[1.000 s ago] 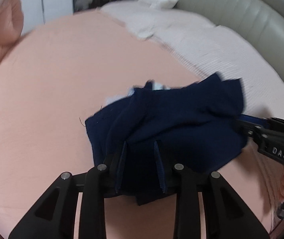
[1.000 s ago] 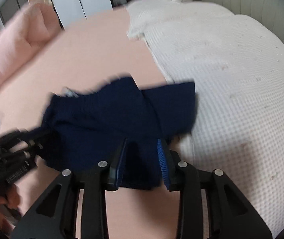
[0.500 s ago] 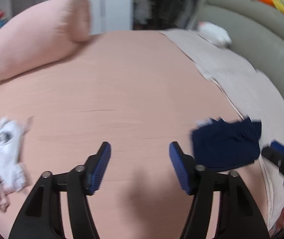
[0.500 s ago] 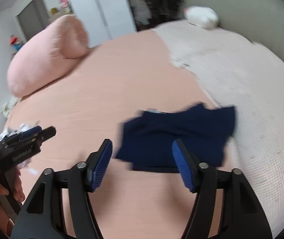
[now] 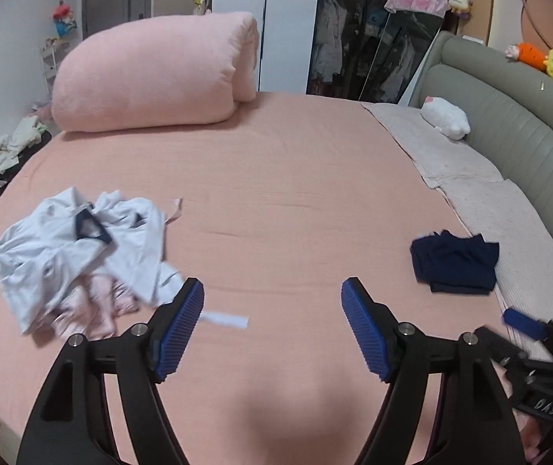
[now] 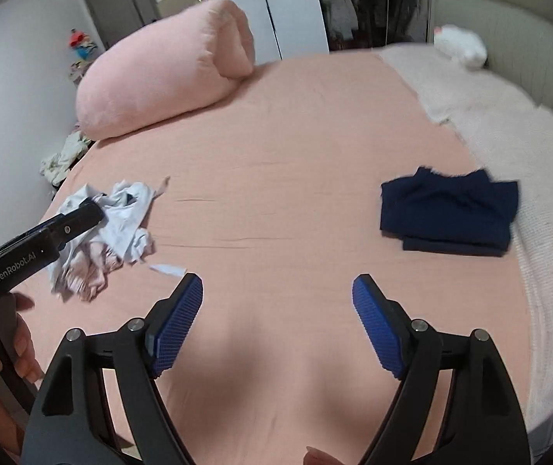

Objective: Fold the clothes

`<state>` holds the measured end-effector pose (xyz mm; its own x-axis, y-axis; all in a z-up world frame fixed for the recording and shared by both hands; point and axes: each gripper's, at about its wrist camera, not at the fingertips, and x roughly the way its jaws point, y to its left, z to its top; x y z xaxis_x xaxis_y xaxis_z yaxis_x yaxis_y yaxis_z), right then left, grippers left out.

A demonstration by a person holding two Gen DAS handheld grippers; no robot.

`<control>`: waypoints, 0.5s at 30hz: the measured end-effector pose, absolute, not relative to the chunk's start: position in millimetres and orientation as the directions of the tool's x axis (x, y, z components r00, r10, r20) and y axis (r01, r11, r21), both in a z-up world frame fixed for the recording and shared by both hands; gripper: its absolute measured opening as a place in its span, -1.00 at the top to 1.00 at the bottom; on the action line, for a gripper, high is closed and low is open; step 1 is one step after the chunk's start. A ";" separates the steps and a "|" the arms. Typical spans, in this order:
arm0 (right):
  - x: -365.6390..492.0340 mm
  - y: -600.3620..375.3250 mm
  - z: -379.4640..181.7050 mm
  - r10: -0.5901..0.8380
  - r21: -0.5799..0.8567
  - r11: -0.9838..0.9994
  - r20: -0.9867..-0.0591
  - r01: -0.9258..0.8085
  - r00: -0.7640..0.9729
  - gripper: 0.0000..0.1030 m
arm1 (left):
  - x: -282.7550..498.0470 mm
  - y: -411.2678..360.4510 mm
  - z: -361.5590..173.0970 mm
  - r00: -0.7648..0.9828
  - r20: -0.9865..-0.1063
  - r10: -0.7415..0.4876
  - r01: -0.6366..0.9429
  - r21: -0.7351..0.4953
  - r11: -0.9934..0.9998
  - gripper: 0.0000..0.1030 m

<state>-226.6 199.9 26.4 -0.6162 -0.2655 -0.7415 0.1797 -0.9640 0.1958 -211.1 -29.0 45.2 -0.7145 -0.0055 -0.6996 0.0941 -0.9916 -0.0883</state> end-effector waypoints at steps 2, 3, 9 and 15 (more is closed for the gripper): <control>-202.6 199.2 40.9 -0.252 0.181 -0.968 -0.725 0.176 -0.641 -0.59 | -188.1 -30.6 48.7 -0.714 -0.700 -0.008 0.091 -0.081 -0.992 -0.52; -190.7 198.7 47.9 -0.245 0.174 -0.969 -0.718 0.173 -0.651 -0.61 | -177.0 -28.8 48.2 -0.708 -0.706 -0.014 0.096 -0.076 -0.992 -0.52; -127.4 199.6 65.8 -0.226 0.178 -0.974 -0.716 0.139 -0.660 -0.61 | -109.5 -25.3 45.2 -0.681 -0.732 0.016 0.076 -0.092 -0.993 -0.53; -73.5 201.8 54.2 -0.197 0.130 -0.980 -0.727 0.150 -0.658 -0.61 | -57.6 -27.3 29.6 -0.664 -0.748 0.020 0.087 -0.104 -0.991 -0.53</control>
